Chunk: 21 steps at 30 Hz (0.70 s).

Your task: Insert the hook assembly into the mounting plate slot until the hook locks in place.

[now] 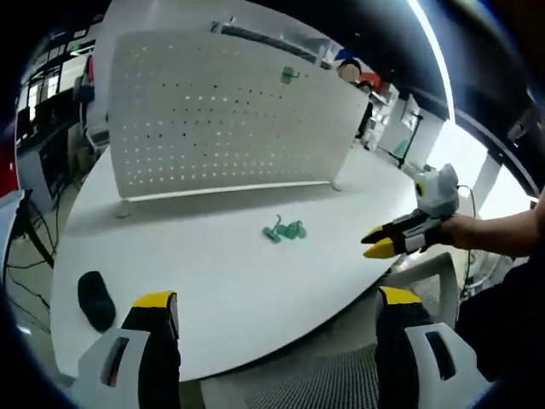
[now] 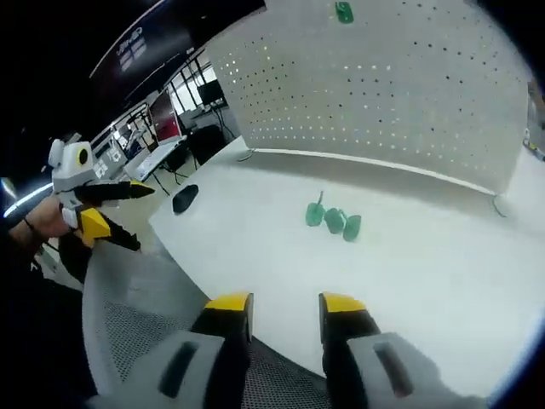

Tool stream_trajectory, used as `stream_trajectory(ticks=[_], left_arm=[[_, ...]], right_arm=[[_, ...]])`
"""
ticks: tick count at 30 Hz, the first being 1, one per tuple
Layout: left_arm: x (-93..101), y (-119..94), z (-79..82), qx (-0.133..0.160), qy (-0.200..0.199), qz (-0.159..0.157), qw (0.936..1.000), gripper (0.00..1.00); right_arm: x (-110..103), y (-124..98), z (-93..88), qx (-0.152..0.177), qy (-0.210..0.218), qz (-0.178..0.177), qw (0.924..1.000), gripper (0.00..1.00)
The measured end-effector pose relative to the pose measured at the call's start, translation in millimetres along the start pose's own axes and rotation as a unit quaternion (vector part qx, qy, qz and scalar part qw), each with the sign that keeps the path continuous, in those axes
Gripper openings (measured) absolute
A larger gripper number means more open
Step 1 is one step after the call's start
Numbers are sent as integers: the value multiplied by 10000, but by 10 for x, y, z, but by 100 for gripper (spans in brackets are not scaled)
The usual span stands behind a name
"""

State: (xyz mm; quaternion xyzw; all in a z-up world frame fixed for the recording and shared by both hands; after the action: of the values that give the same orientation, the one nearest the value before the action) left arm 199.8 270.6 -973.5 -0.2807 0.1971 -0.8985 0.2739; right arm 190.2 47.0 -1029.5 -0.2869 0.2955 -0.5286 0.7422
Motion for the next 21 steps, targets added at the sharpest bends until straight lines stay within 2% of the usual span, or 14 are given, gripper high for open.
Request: stream_trajectory(ticks=[6,14,21], left_arm=[[-61,4,-36,-76,-36,31,10000,97],[-150,-1,-78,-164,-117,44,9998,97],[-257,-13,-38,-96,-198,100,9997,97]], right_arm=[[-40,150,160,-119,-61,192,9997,28],[-53,507,514,-204,38,350,9992,26],[-6,832,711,-316,-22,318,9990,25]])
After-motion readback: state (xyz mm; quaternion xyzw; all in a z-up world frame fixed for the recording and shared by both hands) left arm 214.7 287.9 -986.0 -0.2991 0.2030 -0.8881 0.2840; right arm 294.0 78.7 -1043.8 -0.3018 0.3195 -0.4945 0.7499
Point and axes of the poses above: the point that each gripper's makers call its tool centre point, and the gripper's own axes: y roughly forward along the fingers, x roughly to its right, z roughly out of its top, the point moved 2 cm from there along -y, roughly backward along the fingers, and after that the axes turned 13 degrees about -z, right-handed, at the moved point
